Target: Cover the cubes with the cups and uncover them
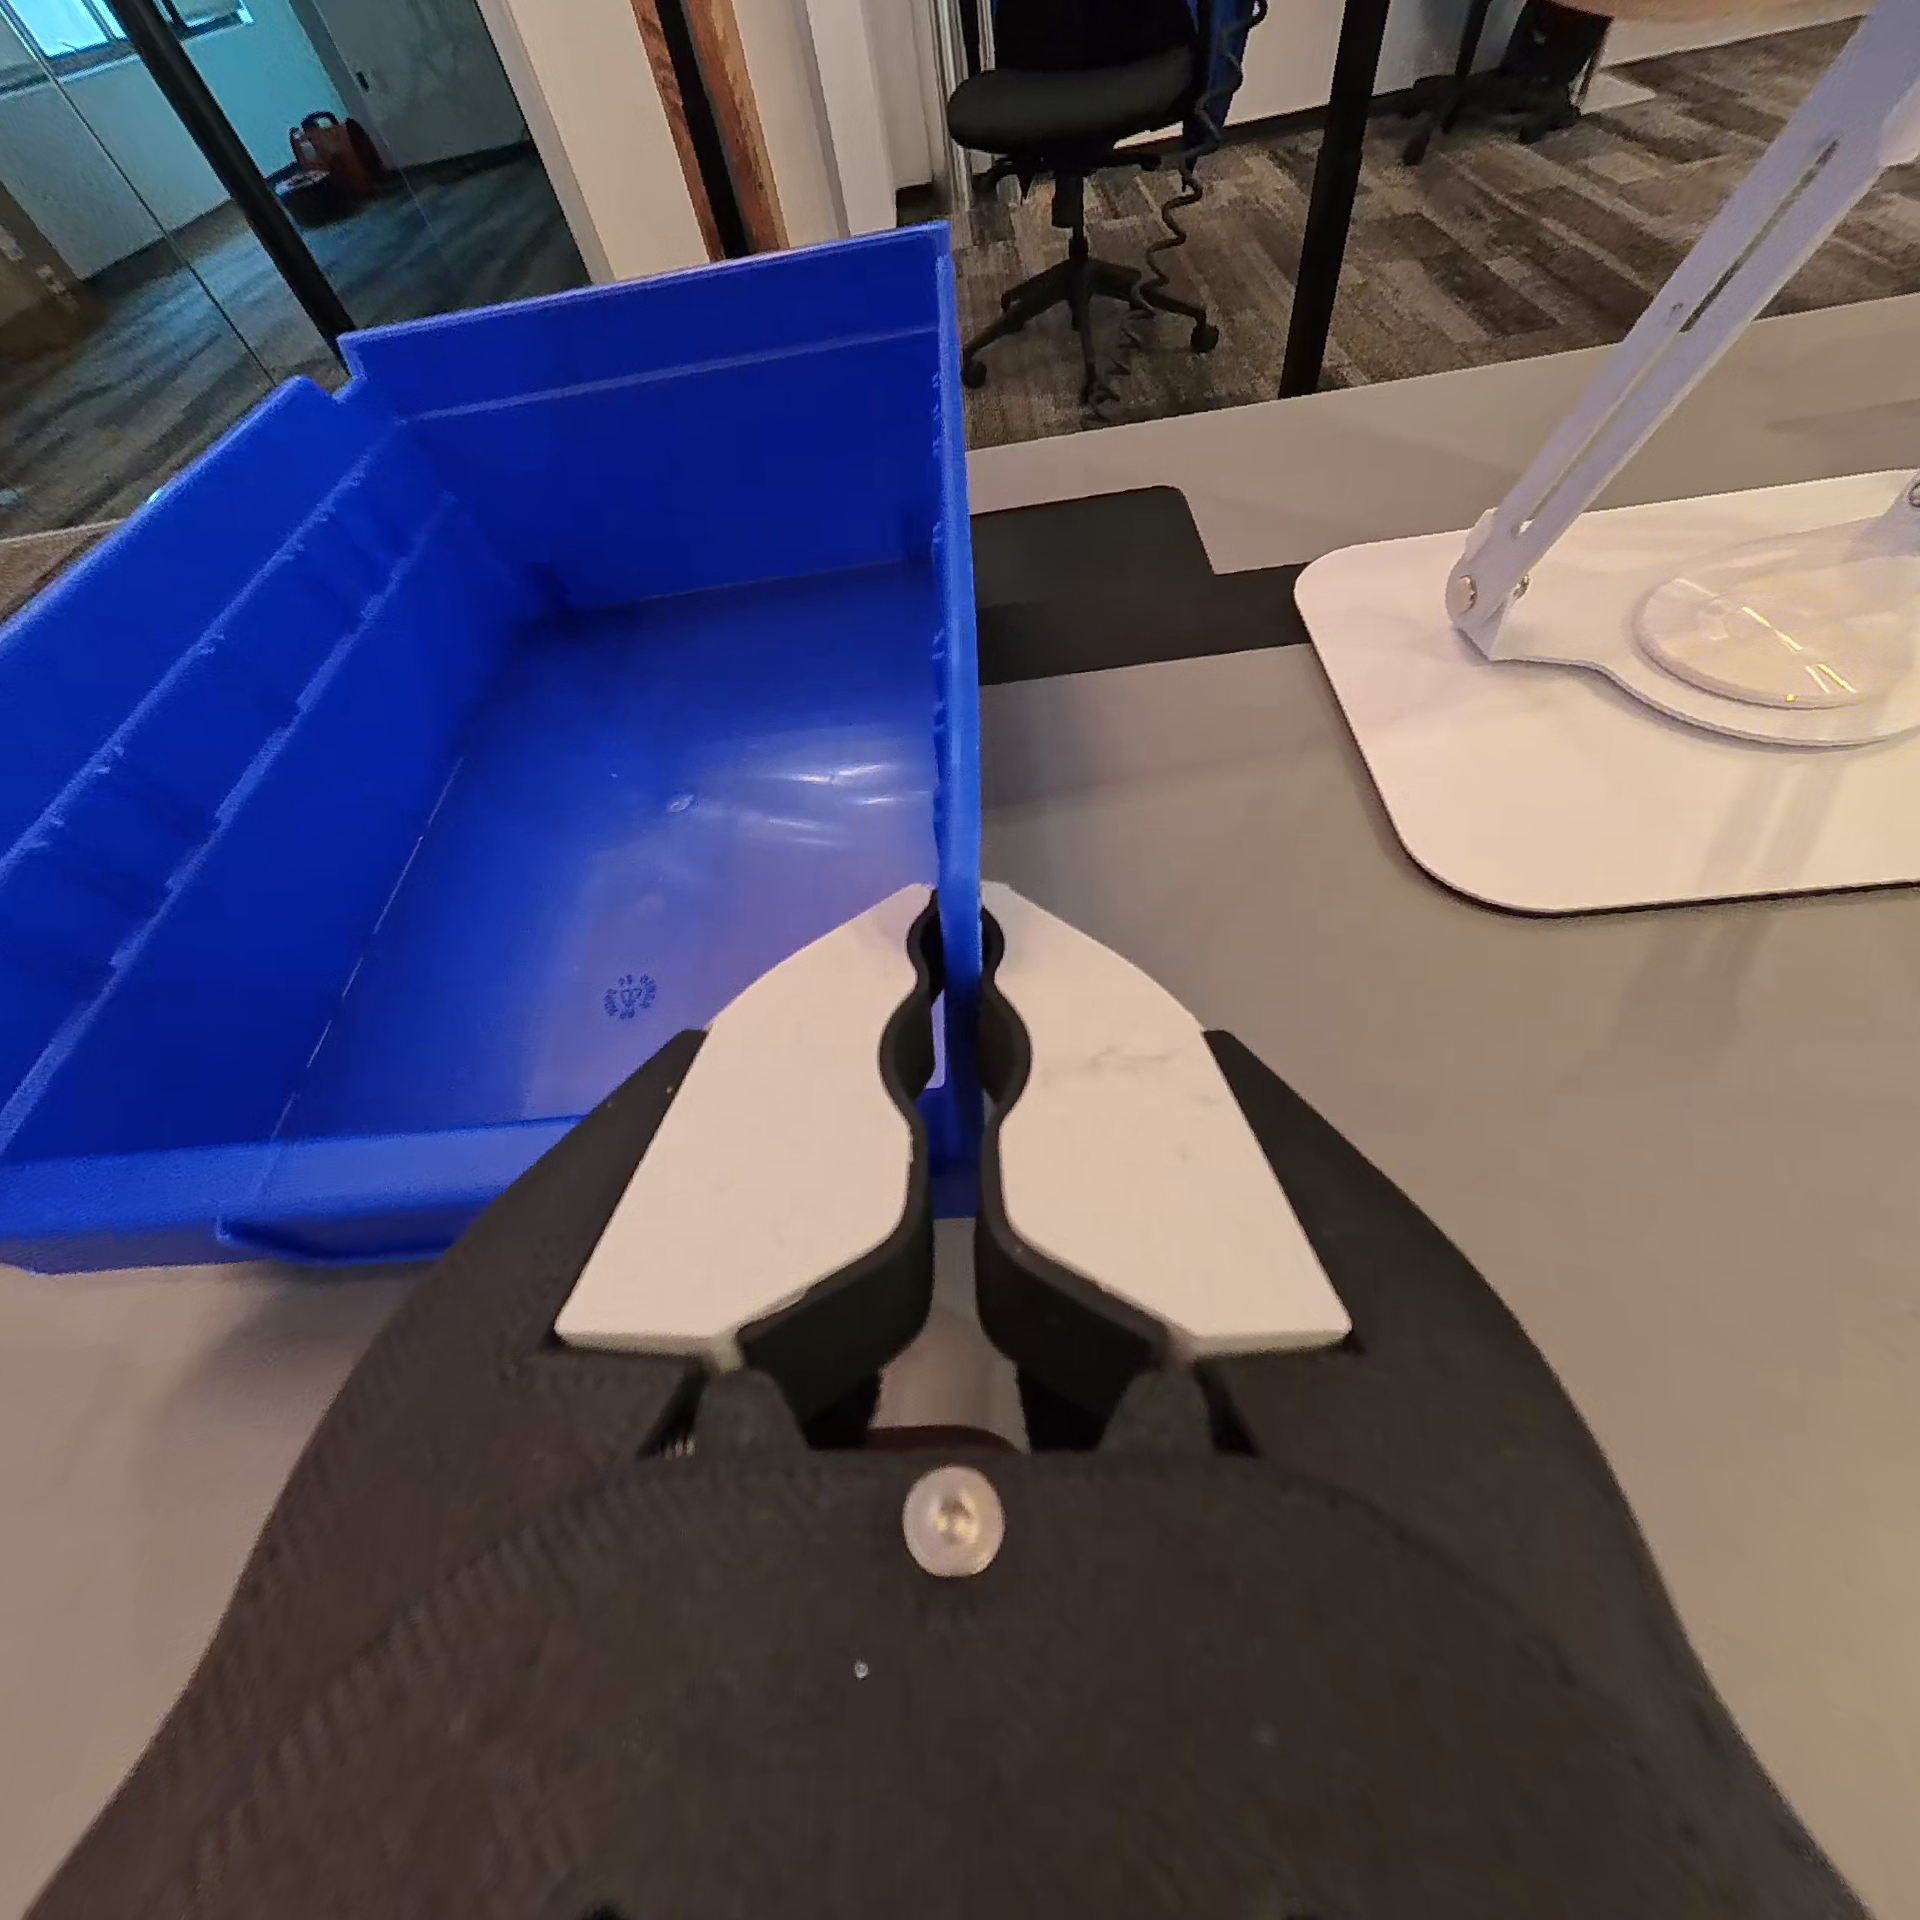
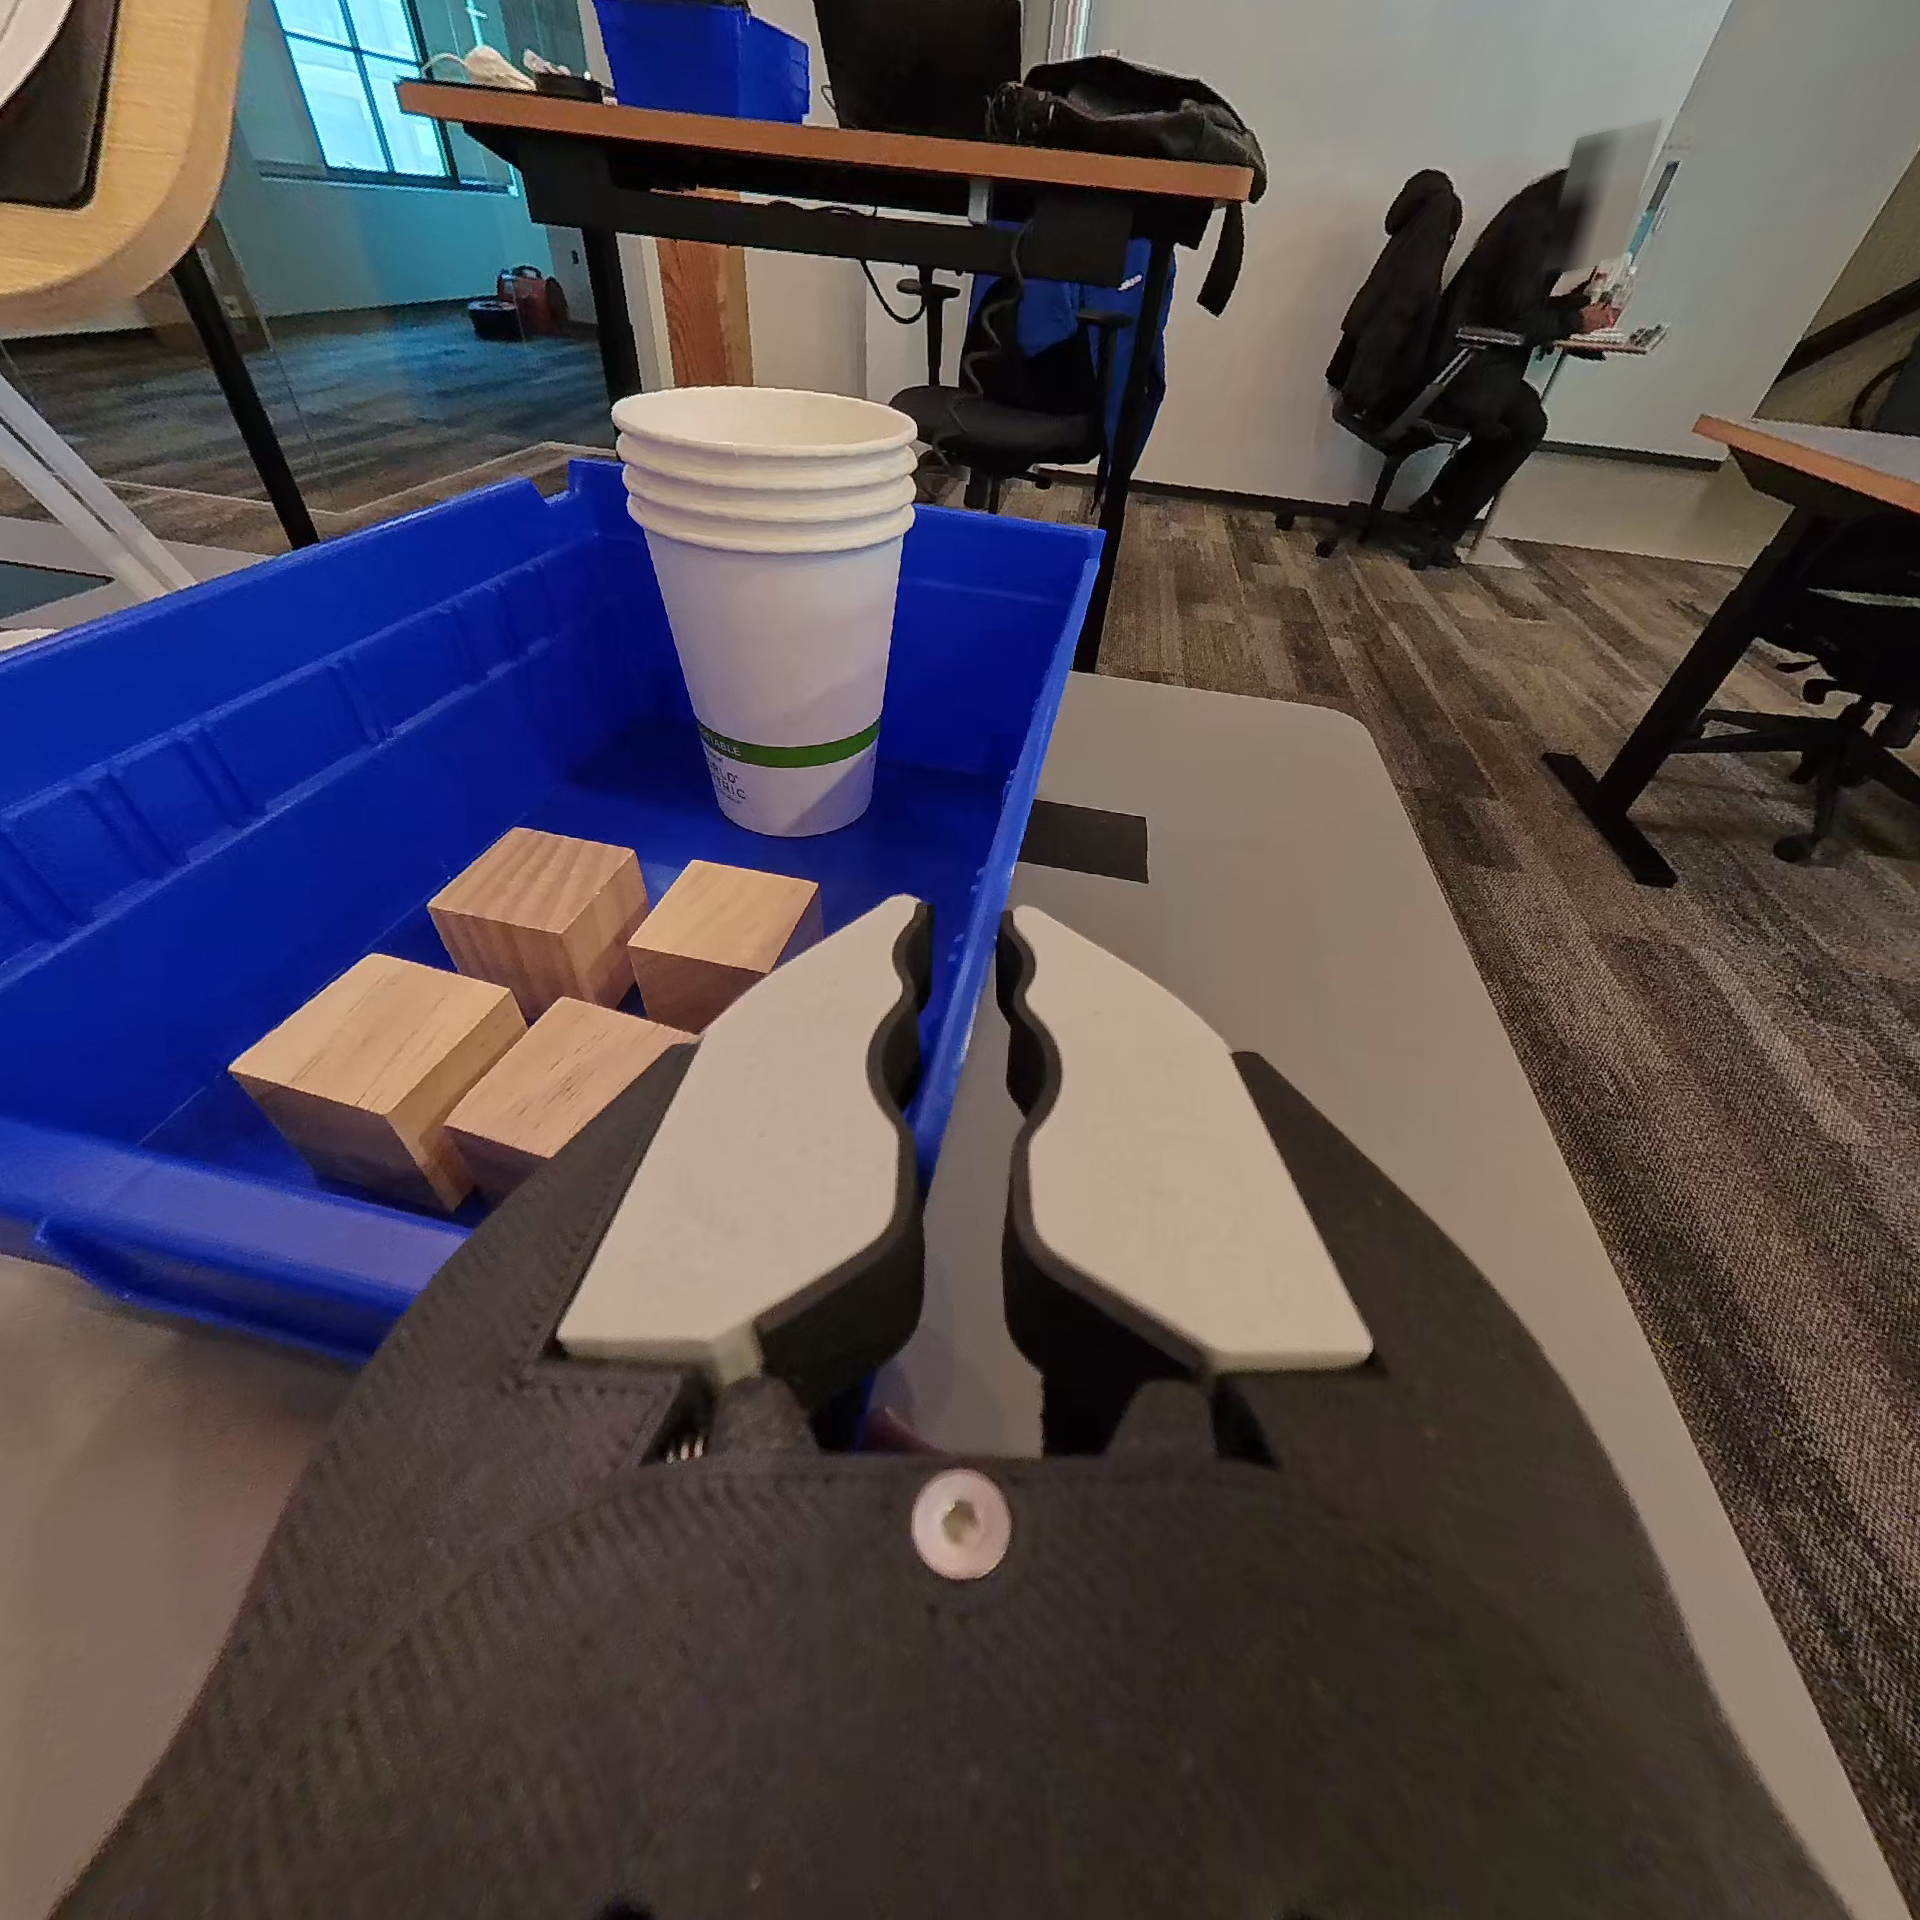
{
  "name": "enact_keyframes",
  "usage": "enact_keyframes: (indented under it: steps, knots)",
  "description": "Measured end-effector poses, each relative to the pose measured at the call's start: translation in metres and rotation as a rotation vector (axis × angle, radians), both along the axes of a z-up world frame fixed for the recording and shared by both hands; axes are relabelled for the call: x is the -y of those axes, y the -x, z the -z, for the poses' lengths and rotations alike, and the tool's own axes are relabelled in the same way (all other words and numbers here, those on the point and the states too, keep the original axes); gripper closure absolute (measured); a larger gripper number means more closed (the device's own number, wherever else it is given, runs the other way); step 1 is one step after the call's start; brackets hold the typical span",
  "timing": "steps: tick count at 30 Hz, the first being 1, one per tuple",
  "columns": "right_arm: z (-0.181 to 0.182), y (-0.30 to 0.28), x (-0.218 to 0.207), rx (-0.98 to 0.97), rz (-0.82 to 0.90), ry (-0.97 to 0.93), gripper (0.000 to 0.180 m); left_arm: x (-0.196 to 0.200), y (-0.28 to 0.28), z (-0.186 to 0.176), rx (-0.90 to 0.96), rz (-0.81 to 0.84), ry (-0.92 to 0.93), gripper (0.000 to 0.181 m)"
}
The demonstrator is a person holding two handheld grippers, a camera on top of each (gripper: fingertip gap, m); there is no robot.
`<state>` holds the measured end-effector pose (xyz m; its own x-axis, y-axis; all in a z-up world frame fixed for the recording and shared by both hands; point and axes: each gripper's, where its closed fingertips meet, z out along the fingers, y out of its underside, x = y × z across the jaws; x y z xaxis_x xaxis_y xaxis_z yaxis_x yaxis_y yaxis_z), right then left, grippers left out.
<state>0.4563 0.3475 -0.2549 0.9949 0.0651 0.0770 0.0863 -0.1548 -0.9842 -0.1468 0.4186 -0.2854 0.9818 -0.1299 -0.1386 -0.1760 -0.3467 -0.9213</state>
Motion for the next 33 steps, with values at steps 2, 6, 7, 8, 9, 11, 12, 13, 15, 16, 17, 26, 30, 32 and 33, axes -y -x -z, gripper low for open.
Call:
enact_keyframes:
  steps: [2,6,7,8,9,11,12,13,15,16,17,26,30,32,33]
  knots:
    - [0.0,0.0,0.0,0.002,0.001,0.0,0.169,0.002,0.001,0.0,0.003,-0.002,0.001,0.178]
    - [0.0,0.0,0.0,0.0,-0.001,0.001,0.169,0.006,0.003,-0.001,0.019,-0.003,0.0,0.178]
    - [0.0,0.0,0.0,0.0,-0.001,0.0,0.168,0.007,0.003,-0.001,0.019,-0.002,0.0,0.178]
    - [0.0,0.0,0.0,0.0,-0.002,0.0,0.169,0.008,0.003,0.0,0.019,-0.002,0.001,0.178]
    - [0.0,0.0,0.0,-0.001,-0.002,0.001,0.169,0.01,0.004,0.0,0.019,-0.004,0.001,0.178]
    - [0.0,0.0,0.0,-0.001,-0.002,0.001,0.169,0.013,0.004,0.0,0.021,-0.005,0.003,0.178]
    - [0.0,0.0,0.0,-0.001,-0.002,0.001,0.169,0.015,0.004,0.0,0.022,-0.005,0.004,0.178]
    - [0.0,0.0,0.0,-0.001,-0.002,0.001,0.169,0.016,0.005,0.0,0.022,-0.006,0.005,0.178]
    - [0.0,0.0,0.0,-0.001,-0.002,0.002,0.169,0.019,0.005,0.0,0.02,-0.006,0.007,0.178]
    - [0.0,0.0,0.0,-0.001,-0.002,0.001,0.169,0.022,0.005,0.0,0.021,-0.007,0.007,0.178]
    - [0.0,0.0,0.0,-0.001,-0.003,0.001,0.169,0.024,0.006,0.0,0.024,-0.009,0.008,0.178]
    - [0.0,0.0,0.001,-0.005,-0.006,0.002,0.169,0.053,0.008,0.0,0.034,-0.012,0.019,0.178]
    - [0.0,0.001,0.001,-0.004,-0.005,0.002,0.168,0.07,0.008,0.0,0.038,-0.008,0.021,0.178]
    - [0.0,0.001,0.001,-0.004,-0.005,0.002,0.168,0.078,0.009,0.001,0.037,-0.005,0.025,0.178]
    - [0.0,0.001,0.001,-0.003,-0.005,0.002,0.168,0.082,0.01,0.001,0.036,-0.004,0.027,0.178]
